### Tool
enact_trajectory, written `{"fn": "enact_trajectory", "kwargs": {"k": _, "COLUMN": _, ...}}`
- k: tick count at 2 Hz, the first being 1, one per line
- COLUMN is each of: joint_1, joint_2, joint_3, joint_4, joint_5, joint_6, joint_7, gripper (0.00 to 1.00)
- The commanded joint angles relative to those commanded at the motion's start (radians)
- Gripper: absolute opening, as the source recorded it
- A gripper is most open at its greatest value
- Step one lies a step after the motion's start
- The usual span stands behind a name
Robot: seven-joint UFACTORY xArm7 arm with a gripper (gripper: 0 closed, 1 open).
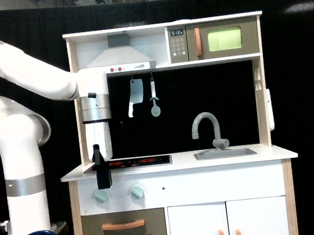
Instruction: Turn on the faucet
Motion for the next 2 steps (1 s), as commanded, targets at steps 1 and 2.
{"fn": "enact_trajectory", "kwargs": {"k": 1, "joint_1": 0.002, "joint_2": -0.015, "joint_3": -0.004, "joint_4": 0.011, "joint_5": -0.013, "joint_6": 0.008, "joint_7": -0.02, "gripper": 1.0}}
{"fn": "enact_trajectory", "kwargs": {"k": 2, "joint_1": 0.044, "joint_2": 0.004, "joint_3": -0.046, "joint_4": 0.046, "joint_5": -0.023, "joint_6": -0.061, "joint_7": -0.129, "gripper": 1.0}}
